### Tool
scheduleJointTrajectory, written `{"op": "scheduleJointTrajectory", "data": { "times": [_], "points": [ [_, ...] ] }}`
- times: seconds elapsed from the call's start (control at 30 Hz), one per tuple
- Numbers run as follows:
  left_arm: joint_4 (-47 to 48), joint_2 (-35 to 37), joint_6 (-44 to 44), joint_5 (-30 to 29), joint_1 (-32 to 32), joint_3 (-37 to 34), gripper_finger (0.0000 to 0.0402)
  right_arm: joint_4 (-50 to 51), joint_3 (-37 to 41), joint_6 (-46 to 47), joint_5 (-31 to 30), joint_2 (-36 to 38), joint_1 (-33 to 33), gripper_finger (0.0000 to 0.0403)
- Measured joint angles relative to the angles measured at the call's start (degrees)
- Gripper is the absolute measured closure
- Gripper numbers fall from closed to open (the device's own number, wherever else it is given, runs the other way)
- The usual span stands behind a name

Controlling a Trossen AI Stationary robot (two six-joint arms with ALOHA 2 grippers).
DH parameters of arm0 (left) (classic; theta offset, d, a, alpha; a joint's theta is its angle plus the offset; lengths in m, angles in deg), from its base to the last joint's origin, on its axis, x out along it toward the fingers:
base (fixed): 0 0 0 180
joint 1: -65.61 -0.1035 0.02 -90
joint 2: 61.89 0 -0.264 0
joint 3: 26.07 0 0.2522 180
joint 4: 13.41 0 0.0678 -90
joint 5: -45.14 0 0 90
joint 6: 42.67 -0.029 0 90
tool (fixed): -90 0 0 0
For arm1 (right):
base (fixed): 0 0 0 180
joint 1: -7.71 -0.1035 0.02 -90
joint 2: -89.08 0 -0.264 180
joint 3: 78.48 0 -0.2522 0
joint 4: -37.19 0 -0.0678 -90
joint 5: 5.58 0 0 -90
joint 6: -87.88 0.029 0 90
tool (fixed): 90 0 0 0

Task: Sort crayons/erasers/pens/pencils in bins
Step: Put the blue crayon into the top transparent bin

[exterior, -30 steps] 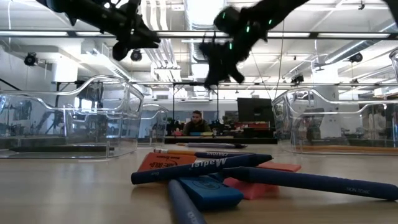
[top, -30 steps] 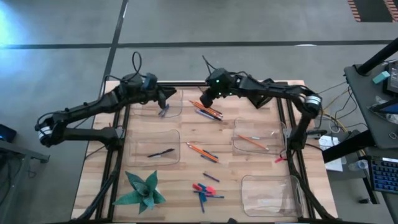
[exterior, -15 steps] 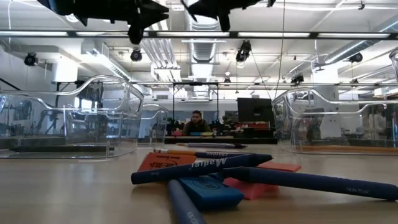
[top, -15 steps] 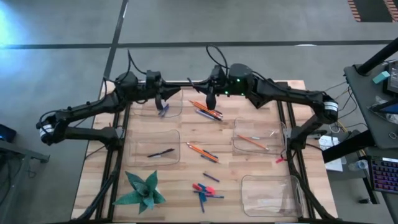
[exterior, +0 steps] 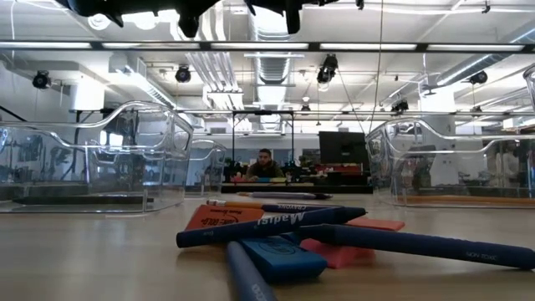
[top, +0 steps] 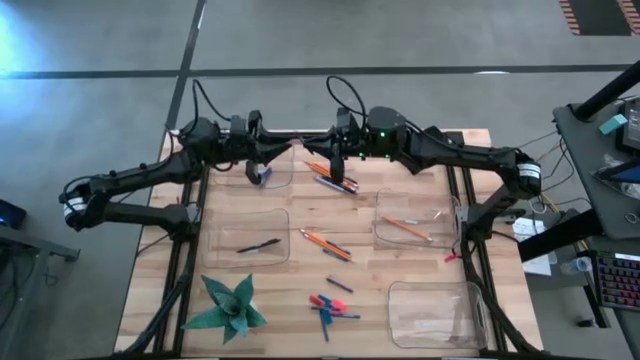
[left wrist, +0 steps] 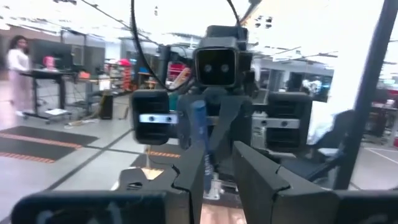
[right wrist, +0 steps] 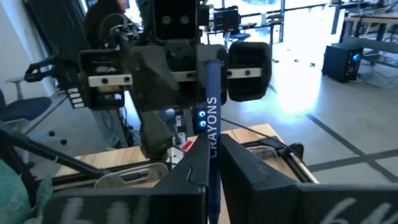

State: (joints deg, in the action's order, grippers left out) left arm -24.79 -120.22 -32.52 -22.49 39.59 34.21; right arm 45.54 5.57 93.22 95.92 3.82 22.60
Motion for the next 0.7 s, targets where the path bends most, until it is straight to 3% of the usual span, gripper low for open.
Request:
{"op": "scheduleJointTrajectory", "data": {
  "times": [0.27, 0.4, 0.7],
  "points": [
    [0.2, -0.3, 0.0, 0.2, 0.1, 0.0, 0.0333, 0.0, -0.4, -0.5, 1.1, 0.0, -0.4, 0.0390],
    [0.1, -0.9, 0.0, -3.6, 0.1, -0.1, 0.0334, -0.1, -0.8, -0.5, 1.1, 0.0, -0.4, 0.0390],
    [-0.4, -1.0, 3.3, -3.6, 0.2, 0.0, 0.0367, 0.0, -0.8, -0.9, 1.1, 0.0, -0.4, 0.0390]
  ]
}}
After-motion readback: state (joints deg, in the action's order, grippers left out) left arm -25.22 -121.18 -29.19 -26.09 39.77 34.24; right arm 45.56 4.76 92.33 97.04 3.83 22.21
